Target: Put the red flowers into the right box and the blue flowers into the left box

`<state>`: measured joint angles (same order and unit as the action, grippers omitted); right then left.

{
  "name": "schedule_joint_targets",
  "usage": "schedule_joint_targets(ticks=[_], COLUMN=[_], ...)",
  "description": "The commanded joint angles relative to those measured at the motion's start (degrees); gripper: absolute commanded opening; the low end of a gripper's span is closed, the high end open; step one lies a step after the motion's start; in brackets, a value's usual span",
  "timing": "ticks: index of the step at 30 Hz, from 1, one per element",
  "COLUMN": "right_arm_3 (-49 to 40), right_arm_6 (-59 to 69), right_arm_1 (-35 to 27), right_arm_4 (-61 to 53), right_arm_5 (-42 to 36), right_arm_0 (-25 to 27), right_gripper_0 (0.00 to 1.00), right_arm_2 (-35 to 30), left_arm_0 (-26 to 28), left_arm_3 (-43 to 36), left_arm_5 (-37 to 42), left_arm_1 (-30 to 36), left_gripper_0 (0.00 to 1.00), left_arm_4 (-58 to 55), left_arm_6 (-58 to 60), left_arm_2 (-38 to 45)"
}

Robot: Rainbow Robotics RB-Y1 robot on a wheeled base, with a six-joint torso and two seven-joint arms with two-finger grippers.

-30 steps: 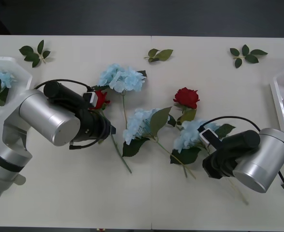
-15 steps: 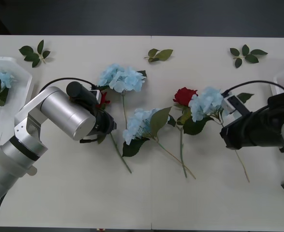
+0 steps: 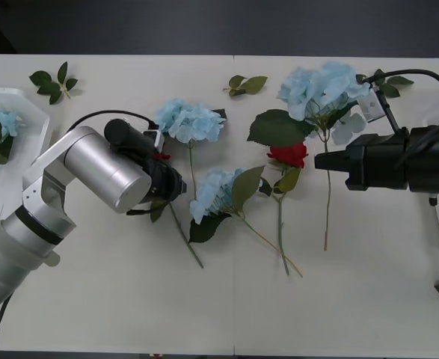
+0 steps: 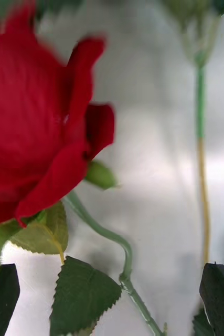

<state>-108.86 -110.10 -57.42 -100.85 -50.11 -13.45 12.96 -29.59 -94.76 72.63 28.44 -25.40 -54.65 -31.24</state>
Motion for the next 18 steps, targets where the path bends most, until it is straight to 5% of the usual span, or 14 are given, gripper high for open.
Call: schedule_joint_targets(ticks=[1,18], right_arm_3=[0.23,10.69], right_arm_6=[-7.05,-30.43], right_arm_1=[2.67,18.40], right_arm_4=[-6.03,-21.67], right_arm_5=[1.51,0.54], right_arm_0=[-0.78,-7.38], right_gripper_0=[0.00,0.00], right_arm_2=[-0.39,-0.39], left_arm_0=[0.06,5.25], left_arm_3=[-7.54,-17.12], left_arm_5=[0.67,4.54], left_arm_1=[4.00,5.23], left_gripper_0=[1.00,1.00], left_arm_4=[-1.32,-27.07], left_arm_6=[-7.84,-37.99], left_arm_2=[1.63,15.34])
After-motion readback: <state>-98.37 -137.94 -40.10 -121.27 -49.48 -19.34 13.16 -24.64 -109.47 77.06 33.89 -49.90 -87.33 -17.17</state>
